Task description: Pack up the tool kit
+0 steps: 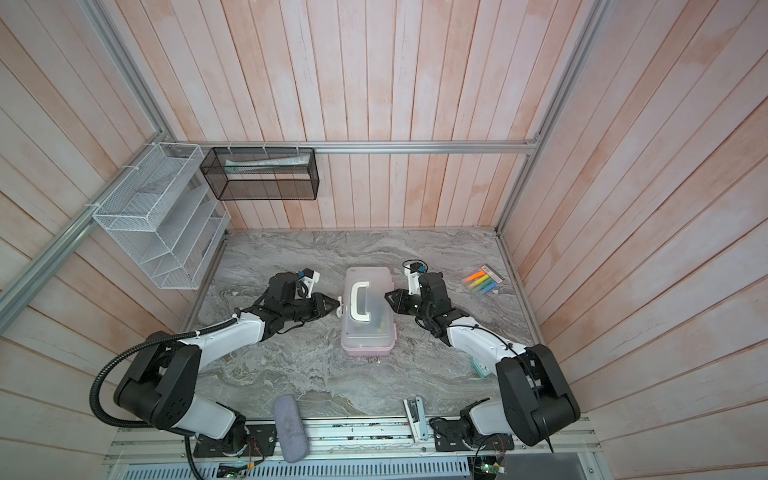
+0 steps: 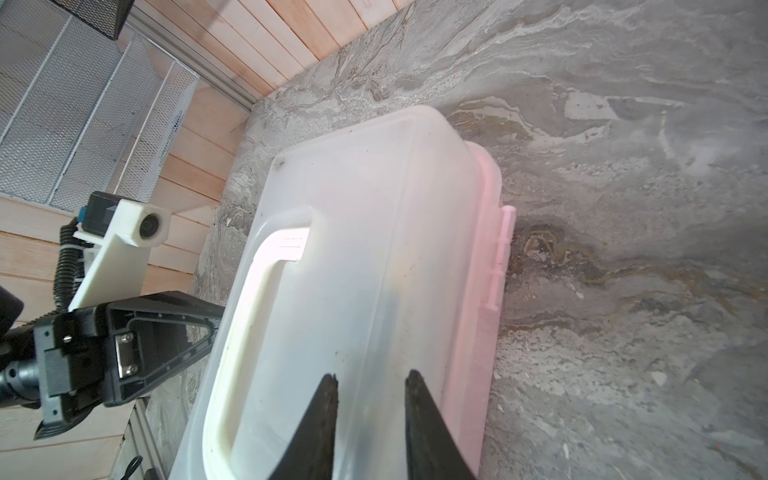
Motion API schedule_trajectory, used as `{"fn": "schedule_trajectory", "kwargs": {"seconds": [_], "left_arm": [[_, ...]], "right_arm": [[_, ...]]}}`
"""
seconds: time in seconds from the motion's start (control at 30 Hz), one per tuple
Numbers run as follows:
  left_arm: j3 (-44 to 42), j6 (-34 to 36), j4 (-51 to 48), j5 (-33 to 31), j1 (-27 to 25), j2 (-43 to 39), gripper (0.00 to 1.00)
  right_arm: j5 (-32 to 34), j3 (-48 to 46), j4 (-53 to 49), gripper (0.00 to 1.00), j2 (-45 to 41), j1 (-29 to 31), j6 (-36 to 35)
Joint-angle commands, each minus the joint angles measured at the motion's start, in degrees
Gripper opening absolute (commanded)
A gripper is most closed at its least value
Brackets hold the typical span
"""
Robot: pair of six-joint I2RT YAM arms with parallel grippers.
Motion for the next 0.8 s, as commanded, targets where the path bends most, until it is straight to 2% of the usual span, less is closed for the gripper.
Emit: {"fn": "schedule_trajectory", "kwargs": {"seconds": [0.0, 0.3, 0.77], "left_arm": [[-0.72, -0.09, 1.60, 1.10, 0.17, 1.30, 0.23], [1.19, 2.30, -2.26, -1.87, -0.66, 3.42, 0.23], [0.95, 0.87, 0.48, -1.19, -3.07, 5.54, 0.30]], "right_arm": [[-1.80, 0.43, -2.08, 0.26, 1.73, 0.89, -0.36], [-1.14, 0.36, -2.48, 0.25, 1.66, 0.86, -0.55], [-1.72, 0.11, -2.36, 0.24, 2.19, 0.89, -0.46]]}}
